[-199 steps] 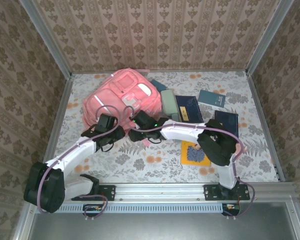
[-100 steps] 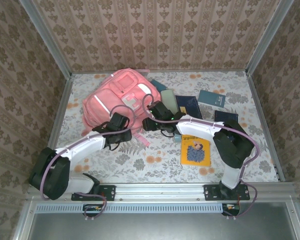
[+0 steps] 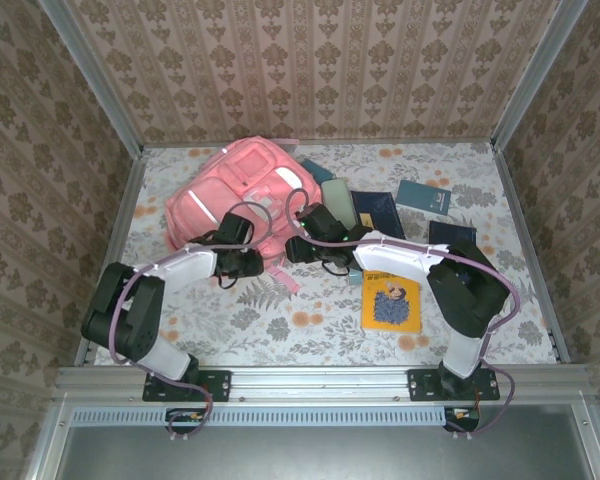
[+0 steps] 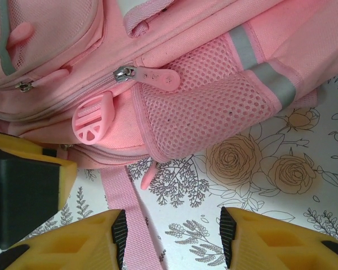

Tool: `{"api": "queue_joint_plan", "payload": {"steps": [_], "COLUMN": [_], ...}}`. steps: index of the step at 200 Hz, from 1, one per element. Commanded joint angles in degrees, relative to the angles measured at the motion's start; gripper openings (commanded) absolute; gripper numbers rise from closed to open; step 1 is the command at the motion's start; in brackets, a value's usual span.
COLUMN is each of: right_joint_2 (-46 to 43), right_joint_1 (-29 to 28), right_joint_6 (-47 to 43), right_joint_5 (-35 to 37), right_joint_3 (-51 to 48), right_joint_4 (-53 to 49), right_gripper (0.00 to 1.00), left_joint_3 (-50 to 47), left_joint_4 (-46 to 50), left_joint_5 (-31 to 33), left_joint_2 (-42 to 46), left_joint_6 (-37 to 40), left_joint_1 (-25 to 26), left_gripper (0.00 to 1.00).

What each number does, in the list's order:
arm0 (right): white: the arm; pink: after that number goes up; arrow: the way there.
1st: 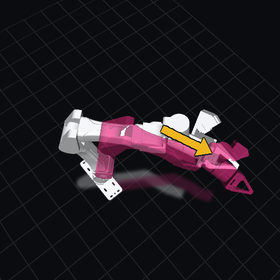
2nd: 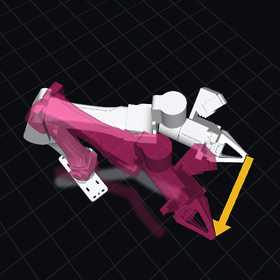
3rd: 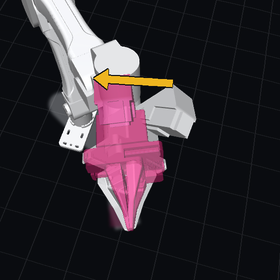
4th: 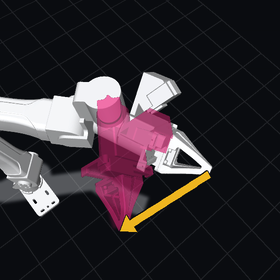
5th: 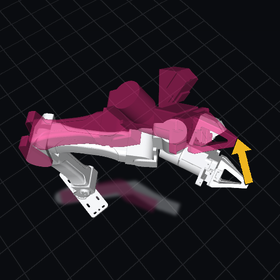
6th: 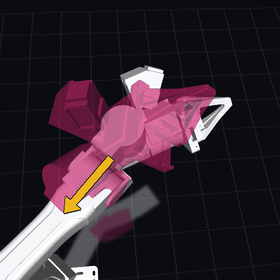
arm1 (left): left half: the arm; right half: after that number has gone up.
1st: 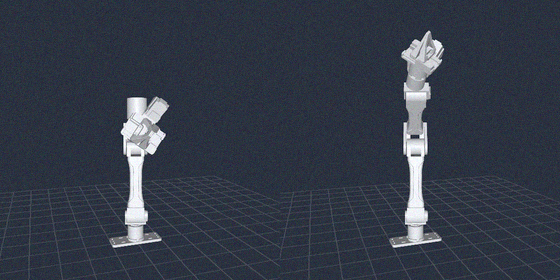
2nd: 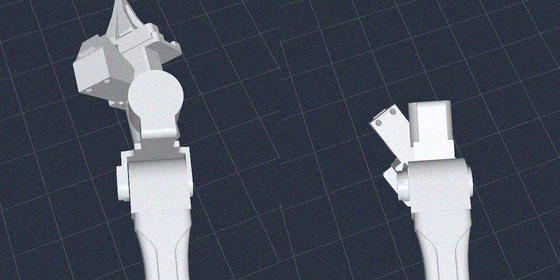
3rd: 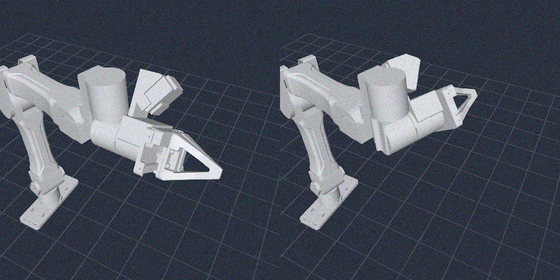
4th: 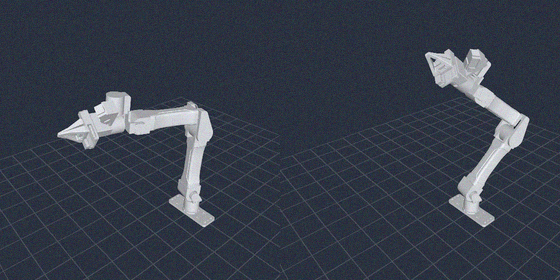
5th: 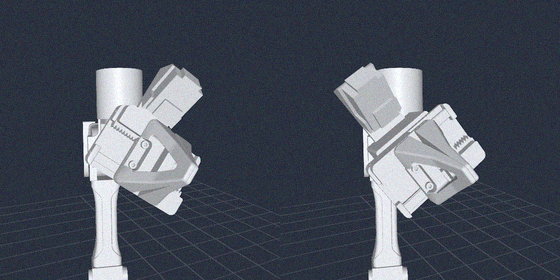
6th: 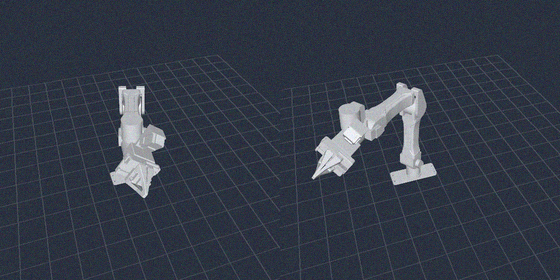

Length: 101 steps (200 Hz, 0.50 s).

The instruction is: Pack the student bag

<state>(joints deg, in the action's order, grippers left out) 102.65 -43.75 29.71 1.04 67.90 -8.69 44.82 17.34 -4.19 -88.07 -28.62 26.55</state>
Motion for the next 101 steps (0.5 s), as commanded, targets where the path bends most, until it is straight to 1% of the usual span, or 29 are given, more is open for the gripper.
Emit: {"api": "queue_joint_plan", "payload": {"steps": [1, 31, 76, 98, 101], "right_joint_2": [-0.70, -0.32, 0.38, 1.00, 1.09], "right_joint_1": [-0.18, -0.17, -0.26, -0.33, -0.30], "right_joint_6": [0.83, 1.01, 1.33, 1.55, 1.53], "right_joint_5": [-0.07, -0.07, -1.06, -1.50, -1.59], "right_joint_3": [-0.25, -0.22, 0.21, 1.23, 1.24], "right_joint_4": [1.48, 1.57, 1.83, 0.71, 0.72], "right_gripper": [0.50, 0.50, 0.50, 0.50, 0.50], "left_joint_3": [2.10, 2.64, 3.73, 4.89, 5.04], "left_joint_4": [-0.47, -0.34, 2.23, 2.44, 2.36], "left_joint_5": [-2.75, -3.37, 2.91, 3.21, 3.00], "left_joint_2": [-1.65, -3.06, -5.35, -5.93, -6.13], "left_joint_6": [2.58, 3.19, 3.55, 3.60, 3.58], "left_joint_1": [-0.01, -0.03, -0.07, -0.07, -1.43], "left_gripper": [0.36, 0.35, 0.35, 0.33, 0.33]}}
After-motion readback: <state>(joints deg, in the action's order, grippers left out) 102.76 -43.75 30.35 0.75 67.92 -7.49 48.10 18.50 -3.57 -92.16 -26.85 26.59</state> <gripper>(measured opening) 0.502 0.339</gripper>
